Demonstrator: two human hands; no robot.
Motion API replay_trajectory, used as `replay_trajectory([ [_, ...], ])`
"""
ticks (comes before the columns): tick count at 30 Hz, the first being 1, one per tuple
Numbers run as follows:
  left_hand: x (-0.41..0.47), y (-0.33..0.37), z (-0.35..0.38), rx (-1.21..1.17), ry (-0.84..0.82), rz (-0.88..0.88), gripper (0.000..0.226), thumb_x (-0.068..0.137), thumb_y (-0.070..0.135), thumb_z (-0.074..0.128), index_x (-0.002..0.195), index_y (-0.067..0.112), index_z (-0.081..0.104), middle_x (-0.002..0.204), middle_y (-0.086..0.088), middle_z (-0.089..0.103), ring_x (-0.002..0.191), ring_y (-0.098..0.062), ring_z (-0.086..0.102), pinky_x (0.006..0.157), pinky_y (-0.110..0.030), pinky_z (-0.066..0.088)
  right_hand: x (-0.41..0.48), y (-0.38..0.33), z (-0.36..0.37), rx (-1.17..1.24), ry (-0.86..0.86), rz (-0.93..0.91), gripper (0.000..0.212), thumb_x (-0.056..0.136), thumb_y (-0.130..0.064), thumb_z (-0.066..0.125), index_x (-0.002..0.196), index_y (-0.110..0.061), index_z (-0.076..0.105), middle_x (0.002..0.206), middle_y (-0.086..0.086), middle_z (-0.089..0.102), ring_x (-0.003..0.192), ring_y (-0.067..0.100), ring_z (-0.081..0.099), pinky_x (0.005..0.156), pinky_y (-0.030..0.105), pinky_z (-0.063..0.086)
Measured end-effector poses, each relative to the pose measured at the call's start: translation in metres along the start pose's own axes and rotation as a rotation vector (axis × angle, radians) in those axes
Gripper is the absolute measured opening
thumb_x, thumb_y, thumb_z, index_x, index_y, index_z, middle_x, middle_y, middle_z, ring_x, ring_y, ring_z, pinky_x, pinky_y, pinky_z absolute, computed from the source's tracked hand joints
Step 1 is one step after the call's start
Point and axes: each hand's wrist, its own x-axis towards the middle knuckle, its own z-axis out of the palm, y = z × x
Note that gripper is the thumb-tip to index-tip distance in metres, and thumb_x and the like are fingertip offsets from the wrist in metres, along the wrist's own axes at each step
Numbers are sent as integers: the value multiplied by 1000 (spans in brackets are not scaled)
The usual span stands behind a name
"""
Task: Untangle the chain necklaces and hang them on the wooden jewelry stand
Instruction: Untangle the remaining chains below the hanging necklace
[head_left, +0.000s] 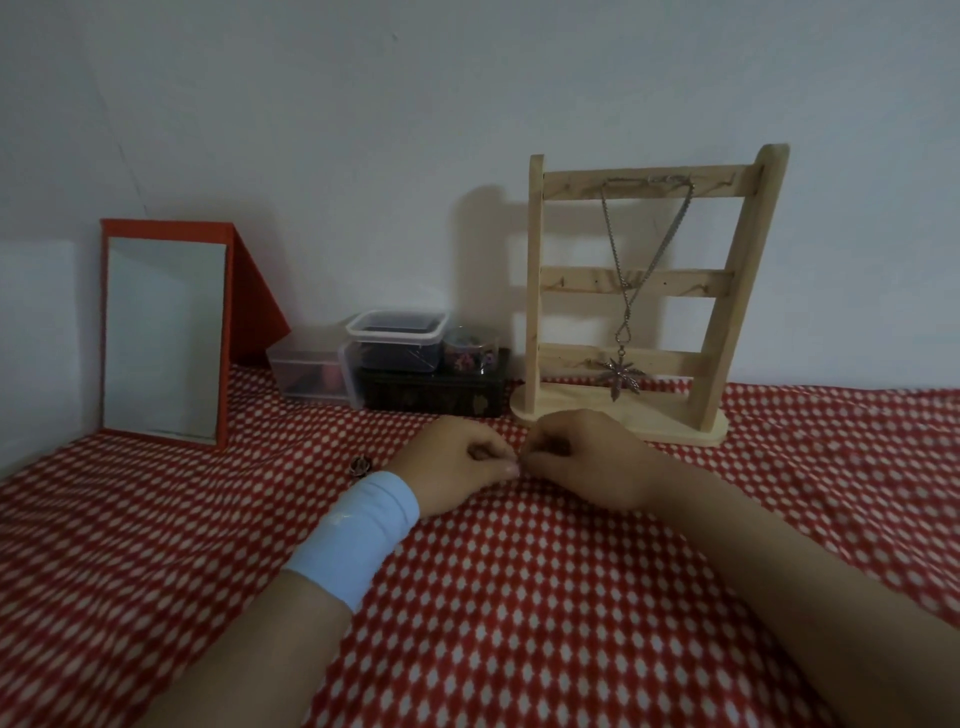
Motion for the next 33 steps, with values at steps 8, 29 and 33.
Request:
replay_trajectory([
  [8, -1, 1, -1, -753, 0, -138, 18, 101, 11, 47, 101, 7, 65, 88, -8, 73, 80, -19, 70, 79, -32, 58, -5, -14, -8, 636, -31, 118, 23, 105, -18, 52, 85, -13, 63, 61, 0, 52, 49, 8, 45, 50, 19, 41],
  [29, 2, -5, -3, -334, 101, 28, 18, 96, 16, 59, 90, 20, 76, 84, 7, 76, 68, -6, 63, 72, -21, 56, 0, -6, -3, 422, 214, -3, 10, 91, -18, 74, 97, -22, 80, 91, -13, 76, 75, -2, 69, 70, 16, 55],
  [33, 3, -5, 2, -312, 123, 49, 19, 96, 16, 59, 87, 23, 73, 79, 7, 76, 65, -5, 64, 70, -20, 54, 0, -4, -5, 371, 227, -3, 11, 85, -19, 80, 83, -30, 80, 83, -18, 75, 75, -5, 69, 70, 10, 52],
])
